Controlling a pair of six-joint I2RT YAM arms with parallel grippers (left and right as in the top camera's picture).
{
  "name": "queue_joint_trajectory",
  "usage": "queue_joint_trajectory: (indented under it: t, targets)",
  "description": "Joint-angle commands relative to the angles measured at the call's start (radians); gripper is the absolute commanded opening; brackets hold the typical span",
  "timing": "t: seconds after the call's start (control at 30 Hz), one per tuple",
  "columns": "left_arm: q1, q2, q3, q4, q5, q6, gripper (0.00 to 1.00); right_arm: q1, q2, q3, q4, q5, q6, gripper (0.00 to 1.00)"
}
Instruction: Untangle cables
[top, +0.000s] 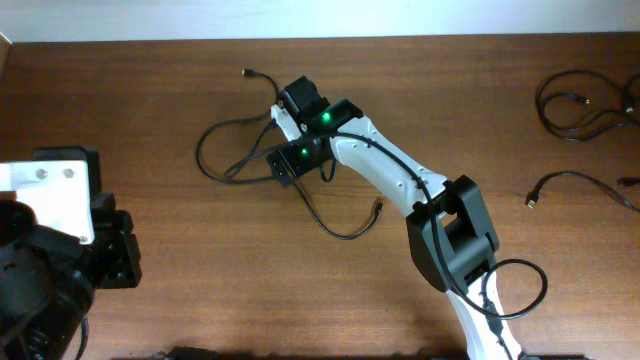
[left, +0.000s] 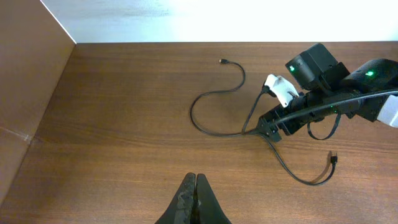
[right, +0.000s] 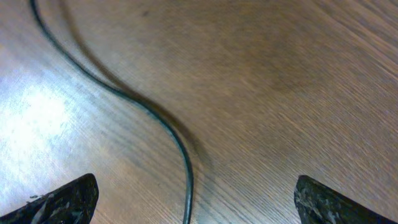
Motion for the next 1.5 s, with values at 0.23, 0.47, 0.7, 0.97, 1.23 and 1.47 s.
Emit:
queue_joint_trajectory:
  t: [0.23,0.47,0.7,0.97,1.23,1.47]
  targets:
    - [0.003,0.001,-0.001,-0.004,0.011,-0.010,0.00,0.083,0.007,-0.219,0.000,-0.045,-0.316,0.99]
    - [0.003,0.001,-0.001,-0.004,0.012,-0.010,0.00,0.086,0.002,-0.403,0.187,0.029,-0.335,0.04]
    - [0.003,0.001,-0.001,-0.004,0.012,-0.010,0.00,0.066,-0.294,0.174,-0.203,0.030,-0.188,0.04]
    - [0.003,0.002,-0.001,0.019,0.027,-0.010,0.00,-0.200,-0.521,0.709,-0.355,0.246,-0.106,0.04]
    - [0.003,0.002,-0.001,0.079,0.027,-0.010,0.00,-0.789,-0.769,0.806,-0.442,0.586,0.116,0.04]
    - [0.003,0.002,-0.001,0.077,0.027,-0.010,0.00,-1.205,-0.756,0.729,-0.573,0.680,0.467,0.04]
